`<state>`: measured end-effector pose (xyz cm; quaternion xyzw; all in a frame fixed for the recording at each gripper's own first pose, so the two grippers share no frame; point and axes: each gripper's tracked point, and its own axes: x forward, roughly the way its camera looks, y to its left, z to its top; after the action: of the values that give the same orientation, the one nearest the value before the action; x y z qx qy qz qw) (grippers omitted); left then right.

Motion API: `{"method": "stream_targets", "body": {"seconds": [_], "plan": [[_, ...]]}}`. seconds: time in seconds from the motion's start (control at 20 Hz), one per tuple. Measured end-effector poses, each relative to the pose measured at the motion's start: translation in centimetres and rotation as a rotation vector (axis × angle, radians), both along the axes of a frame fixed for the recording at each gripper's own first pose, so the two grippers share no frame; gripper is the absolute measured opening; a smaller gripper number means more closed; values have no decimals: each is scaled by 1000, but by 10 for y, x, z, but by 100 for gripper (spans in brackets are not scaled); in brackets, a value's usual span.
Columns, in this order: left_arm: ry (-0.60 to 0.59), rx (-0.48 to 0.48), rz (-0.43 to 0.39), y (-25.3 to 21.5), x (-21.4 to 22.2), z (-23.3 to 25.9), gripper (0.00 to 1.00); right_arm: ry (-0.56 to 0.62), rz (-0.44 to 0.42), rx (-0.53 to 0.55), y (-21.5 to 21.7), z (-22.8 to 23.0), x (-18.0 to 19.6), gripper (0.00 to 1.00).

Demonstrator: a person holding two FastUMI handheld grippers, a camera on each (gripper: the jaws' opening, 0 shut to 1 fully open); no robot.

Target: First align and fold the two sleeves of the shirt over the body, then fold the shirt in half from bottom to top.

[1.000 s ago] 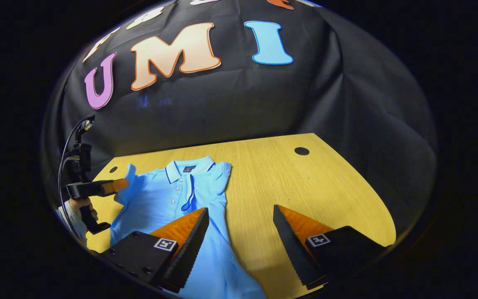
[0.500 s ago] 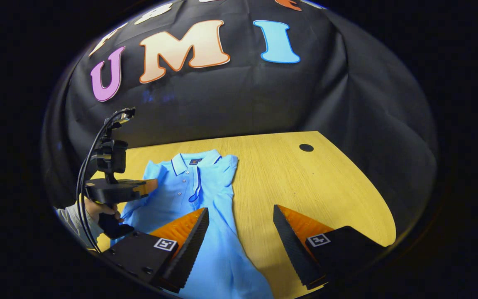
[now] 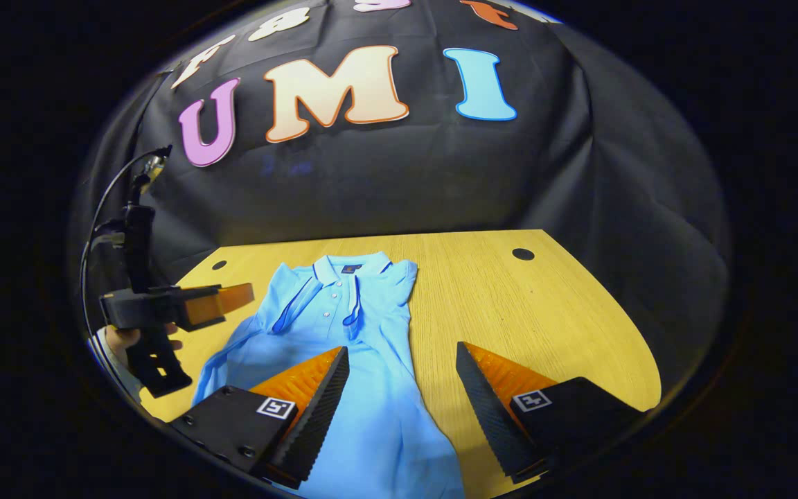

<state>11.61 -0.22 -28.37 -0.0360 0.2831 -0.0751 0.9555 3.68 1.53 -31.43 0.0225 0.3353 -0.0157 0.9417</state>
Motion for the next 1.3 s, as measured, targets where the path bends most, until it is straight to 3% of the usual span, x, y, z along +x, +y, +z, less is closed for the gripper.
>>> {"method": "stream_targets", "body": {"seconds": [0.1, 0.15, 0.55, 0.75, 0.95, 1.0, 1.05, 1.1, 1.25, 1.3], "plan": [[-1, 9, 13, 9, -30, 5, 95, 5, 17, 15, 3, 0, -22, 93], [12, 29, 18, 17, -47, 3, 95, 8, 26, 14, 3, 1, -34, 98], [135, 57, 20, 39, -190, -29, 95, 64, 61, -21, -13, -16, -123, 98], [195, 47, 22, 41, -241, -51, 95, 108, 60, -60, -26, -35, -162, 98], [241, 59, 26, 42, -275, -67, 96, 173, 62, -64, -31, -57, -198, 93], [246, 66, 28, 41, -279, -70, 95, 180, 56, -66, -33, -62, -203, 98], [249, 73, 29, 41, -282, -73, 96, 189, 54, -65, -34, -65, -207, 93], [263, 80, 34, 41, -287, -78, 95, 202, 52, -57, -33, -69, -212, 98], [258, 121, 34, 43, -289, -83, 95, 276, 56, -48, -33, -84, -229, 98], [253, 123, 35, 44, -290, -82, 95, 251, 41, -35, -33, -79, -226, 98]]}}
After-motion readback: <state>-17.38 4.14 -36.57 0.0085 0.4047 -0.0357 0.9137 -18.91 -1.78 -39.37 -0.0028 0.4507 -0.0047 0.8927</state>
